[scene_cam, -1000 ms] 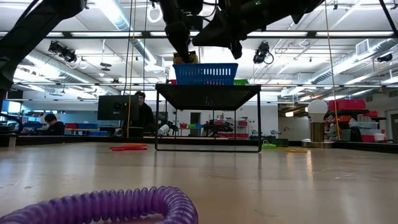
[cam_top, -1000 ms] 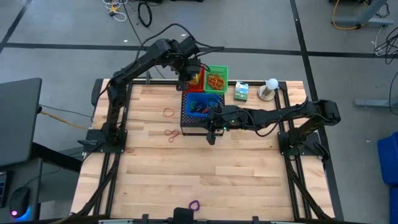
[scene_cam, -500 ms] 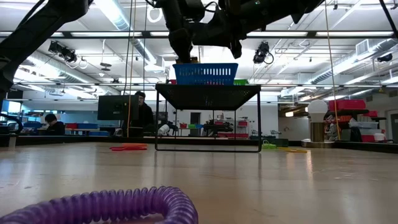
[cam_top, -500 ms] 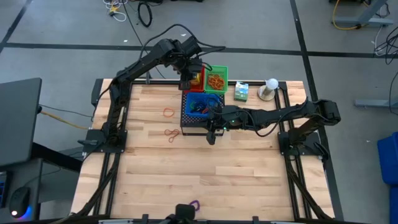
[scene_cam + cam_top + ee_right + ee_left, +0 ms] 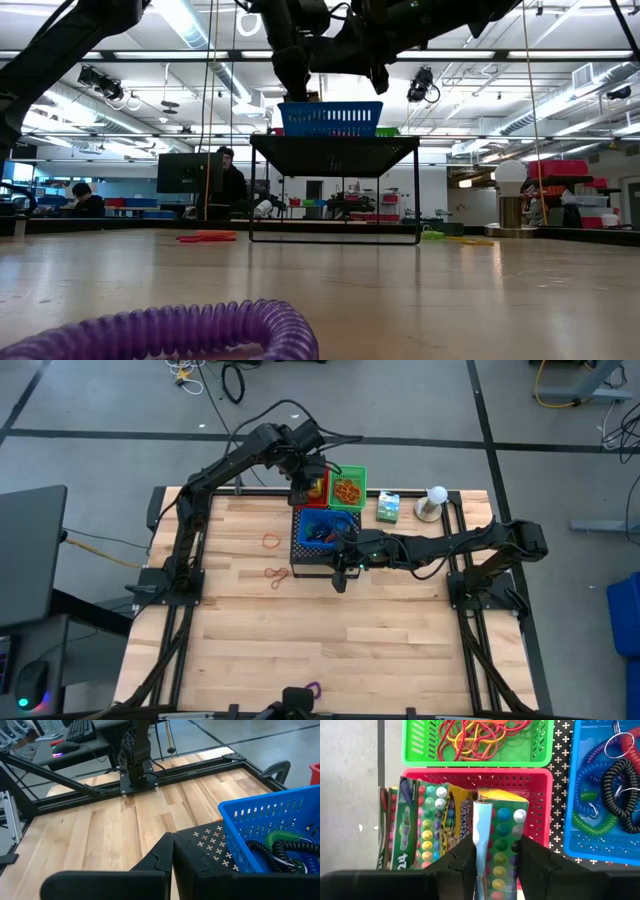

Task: Pick & Place Office Desk Supplies
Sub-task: Put the yellow crayon box into the red bin on the shelf

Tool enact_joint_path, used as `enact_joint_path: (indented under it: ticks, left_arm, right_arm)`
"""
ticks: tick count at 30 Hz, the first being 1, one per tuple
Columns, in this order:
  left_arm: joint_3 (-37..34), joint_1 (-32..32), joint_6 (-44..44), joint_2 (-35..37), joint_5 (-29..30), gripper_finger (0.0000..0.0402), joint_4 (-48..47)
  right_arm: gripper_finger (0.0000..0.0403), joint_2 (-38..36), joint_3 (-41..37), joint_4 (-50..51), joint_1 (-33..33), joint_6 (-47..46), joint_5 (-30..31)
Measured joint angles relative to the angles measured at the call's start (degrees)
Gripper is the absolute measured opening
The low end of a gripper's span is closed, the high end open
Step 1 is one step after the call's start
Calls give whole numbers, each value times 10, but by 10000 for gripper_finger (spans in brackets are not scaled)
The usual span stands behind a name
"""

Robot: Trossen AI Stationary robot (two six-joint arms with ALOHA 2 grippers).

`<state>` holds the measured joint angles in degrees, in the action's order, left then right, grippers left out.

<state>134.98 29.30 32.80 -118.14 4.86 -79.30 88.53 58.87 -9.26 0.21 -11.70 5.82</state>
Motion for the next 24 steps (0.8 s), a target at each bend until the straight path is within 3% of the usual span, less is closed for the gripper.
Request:
enact_joint_path:
  ticks: [6, 17, 24]
  left_arm:
    - [0, 0, 0, 0, 9, 144, 6]
    - [0, -4, 2, 0, 43, 220, 24]
    - [0, -8, -25, 42, 57, 225, 24]
  right_arm:
    - [15, 0, 0, 0, 0, 0, 0]
    - [15, 0, 0, 0, 0, 2, 0]
    - [15, 0, 0, 0, 0, 2, 0]
